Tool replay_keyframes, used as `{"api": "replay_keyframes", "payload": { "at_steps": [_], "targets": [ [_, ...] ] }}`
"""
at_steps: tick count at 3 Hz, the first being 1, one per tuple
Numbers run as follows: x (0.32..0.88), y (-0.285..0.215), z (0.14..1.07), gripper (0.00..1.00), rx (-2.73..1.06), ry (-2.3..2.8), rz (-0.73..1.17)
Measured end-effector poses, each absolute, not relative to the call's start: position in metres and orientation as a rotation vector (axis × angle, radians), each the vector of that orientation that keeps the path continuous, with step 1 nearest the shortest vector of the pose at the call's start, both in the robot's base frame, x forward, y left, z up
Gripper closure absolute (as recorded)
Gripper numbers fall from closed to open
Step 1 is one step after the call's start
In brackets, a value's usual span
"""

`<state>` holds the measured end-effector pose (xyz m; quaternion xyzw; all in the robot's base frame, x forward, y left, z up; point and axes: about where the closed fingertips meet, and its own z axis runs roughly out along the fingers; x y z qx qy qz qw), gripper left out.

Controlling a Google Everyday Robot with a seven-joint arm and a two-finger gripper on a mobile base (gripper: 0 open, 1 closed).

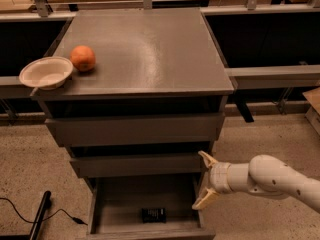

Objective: Pick rxbar blueberry from bottom drawer and place on counter

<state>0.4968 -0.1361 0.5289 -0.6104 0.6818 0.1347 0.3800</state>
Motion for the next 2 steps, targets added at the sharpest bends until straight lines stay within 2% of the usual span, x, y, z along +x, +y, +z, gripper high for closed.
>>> {"api": "replay_keyframes", "payload": {
  "at_steps": [2],
  "targets": [
    [0.503, -0.115, 0.449, 0.0, -1.636, 1.672, 0.419]
  ]
}}
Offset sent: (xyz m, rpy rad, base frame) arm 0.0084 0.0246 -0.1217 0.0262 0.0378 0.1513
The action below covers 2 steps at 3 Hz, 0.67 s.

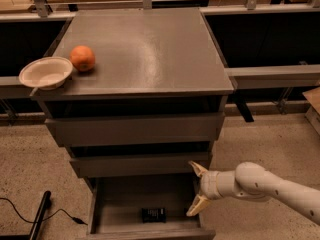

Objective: Pick rxbar blueberry from bottom drawer and place on counter

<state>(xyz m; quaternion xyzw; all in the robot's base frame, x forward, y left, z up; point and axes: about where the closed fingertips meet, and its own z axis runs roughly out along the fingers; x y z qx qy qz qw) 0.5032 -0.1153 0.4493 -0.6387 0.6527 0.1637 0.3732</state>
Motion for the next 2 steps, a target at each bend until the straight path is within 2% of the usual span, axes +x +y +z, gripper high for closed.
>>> {"api": "replay_keyframes", "payload": {
  "at_steps": [2],
  "targets": [
    [0.503, -0.092, 0.387, 0.0, -1.649, 1.606, 0.576]
  ]
}}
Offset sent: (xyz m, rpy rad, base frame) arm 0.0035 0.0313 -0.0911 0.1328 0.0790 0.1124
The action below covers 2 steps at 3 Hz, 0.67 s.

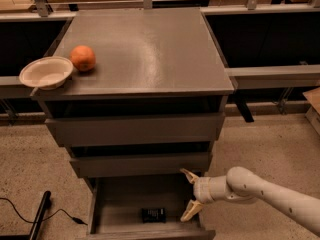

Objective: Pick rxbar blueberry from bottom drawer and place on counter

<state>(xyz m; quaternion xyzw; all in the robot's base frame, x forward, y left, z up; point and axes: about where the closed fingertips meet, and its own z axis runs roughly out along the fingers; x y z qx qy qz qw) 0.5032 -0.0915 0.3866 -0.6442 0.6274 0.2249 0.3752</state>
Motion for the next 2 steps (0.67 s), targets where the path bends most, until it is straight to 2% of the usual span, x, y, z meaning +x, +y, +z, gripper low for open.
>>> {"api": "replay_keyframes", "payload": {
  "at_steps": [1, 2],
  "targets": [
    [0.502, -0.079, 0.358, 0.0, -1.662, 1.615, 0.629],
    [0.498, -0.063, 0.321, 0.19, -1.646, 1.67, 0.708]
  ]
}}
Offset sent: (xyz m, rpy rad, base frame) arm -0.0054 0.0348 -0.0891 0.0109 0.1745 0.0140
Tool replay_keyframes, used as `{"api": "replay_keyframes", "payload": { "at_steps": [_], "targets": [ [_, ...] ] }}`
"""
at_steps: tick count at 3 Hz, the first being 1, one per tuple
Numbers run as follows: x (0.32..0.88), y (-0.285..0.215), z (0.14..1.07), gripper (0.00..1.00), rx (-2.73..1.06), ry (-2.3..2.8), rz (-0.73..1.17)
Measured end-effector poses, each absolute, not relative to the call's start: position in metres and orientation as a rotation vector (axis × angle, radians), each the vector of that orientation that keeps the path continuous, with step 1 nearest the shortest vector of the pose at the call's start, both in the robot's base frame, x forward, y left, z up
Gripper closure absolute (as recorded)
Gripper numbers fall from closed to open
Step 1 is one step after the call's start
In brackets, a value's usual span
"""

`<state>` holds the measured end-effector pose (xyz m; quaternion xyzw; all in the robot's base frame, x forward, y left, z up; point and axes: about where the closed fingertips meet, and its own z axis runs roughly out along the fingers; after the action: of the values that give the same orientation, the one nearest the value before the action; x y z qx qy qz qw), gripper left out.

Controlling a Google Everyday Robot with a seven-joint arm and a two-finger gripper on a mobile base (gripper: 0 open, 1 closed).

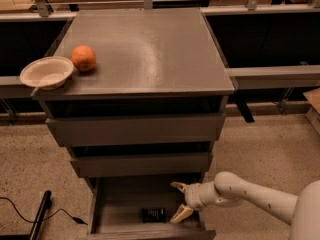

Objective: Pick rxbar blueberry from bottom drawer and place on counter

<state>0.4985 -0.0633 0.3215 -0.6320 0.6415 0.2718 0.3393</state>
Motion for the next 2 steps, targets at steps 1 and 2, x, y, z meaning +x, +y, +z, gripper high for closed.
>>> {"api": "replay_keyframes", "payload": {
  "at_steps": [1, 2],
  "targets": [
    [0.495, -0.054, 0.301, 0.2, -1.617, 1.704, 0.758],
    [0.5, -0.045, 0.281, 0.1, -1.583, 1.723, 0.791]
  ]
}}
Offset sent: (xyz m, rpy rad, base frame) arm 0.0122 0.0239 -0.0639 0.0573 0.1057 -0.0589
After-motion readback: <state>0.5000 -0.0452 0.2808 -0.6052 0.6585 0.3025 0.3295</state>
